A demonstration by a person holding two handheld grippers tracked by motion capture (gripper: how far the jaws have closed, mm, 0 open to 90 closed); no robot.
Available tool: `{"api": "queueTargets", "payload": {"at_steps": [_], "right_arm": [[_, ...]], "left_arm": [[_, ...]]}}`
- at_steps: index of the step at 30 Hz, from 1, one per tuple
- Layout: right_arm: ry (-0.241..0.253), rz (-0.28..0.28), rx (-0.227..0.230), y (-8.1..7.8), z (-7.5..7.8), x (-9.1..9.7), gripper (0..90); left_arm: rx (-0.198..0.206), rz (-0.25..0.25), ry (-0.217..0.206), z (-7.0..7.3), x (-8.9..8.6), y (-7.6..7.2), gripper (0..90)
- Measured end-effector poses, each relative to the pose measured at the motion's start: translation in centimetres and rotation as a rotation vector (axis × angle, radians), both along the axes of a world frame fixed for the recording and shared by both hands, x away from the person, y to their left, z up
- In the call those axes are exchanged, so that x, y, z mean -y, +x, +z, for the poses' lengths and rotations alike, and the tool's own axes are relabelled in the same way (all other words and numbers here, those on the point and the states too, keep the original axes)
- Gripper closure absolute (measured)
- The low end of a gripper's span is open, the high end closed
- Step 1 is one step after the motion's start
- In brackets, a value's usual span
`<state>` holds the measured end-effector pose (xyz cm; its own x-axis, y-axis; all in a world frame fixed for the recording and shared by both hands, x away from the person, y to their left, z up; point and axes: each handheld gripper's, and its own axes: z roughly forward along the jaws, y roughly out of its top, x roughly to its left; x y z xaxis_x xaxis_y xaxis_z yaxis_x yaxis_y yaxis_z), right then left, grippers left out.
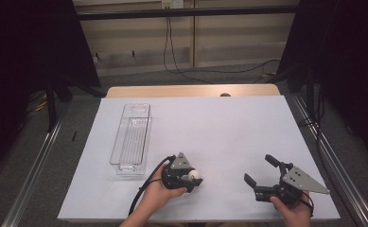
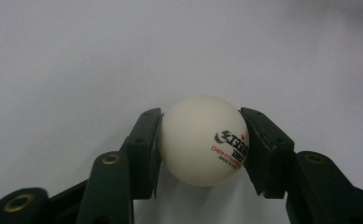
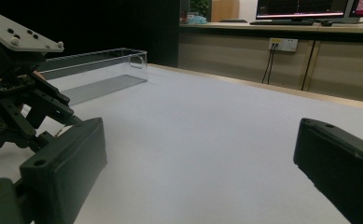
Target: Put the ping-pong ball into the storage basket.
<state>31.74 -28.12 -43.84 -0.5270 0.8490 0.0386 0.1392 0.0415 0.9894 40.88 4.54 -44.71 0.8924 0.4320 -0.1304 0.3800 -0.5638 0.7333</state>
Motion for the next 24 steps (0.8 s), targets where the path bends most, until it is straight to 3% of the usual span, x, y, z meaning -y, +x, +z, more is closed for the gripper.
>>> {"api": "queueTargets", "payload": {"at_steps": [3,9,10,11,17,18,21,22,24], "right_arm": [[-0.001,0.003,-0.001,0.0,0.0,0.0,2.1],[-0.002,0.004,0.0,0.0,0.0,0.0,2.1],[-0.003,0.004,0.002,0.0,0.0,0.0,2.1],[0.0,0.002,0.0,0.0,0.0,0.0,2.1],[-0.001,0.002,0.001,0.0,0.0,0.0,2.1],[-0.002,0.001,0.002,0.0,0.0,0.0,2.1],[0.0,0.0,-0.001,0.0,0.0,0.0,2.1],[0.001,0.002,-0.002,0.0,0.0,0.0,2.1],[-0.005,0.004,0.001,0.0,0.0,0.0,2.1]], "left_arm": [[0.006,0.0,-0.025,0.0,-0.1,0.1,51.0],[0.001,0.0,-0.017,0.7,-0.3,0.2,51.0],[0.001,0.009,-0.037,0.6,-0.3,0.2,51.0],[-0.004,0.007,-0.024,0.8,-0.4,0.2,51.0],[-0.002,0.016,-0.051,1.0,-0.5,0.4,51.1],[-0.009,0.009,-0.034,1.2,-0.6,0.5,51.1],[-0.005,0.017,-0.057,1.2,-0.7,0.5,51.0],[-0.014,0.014,-0.037,1.4,-0.8,0.5,51.1],[-0.015,0.023,-0.053,1.4,-0.8,0.5,51.1]]}}
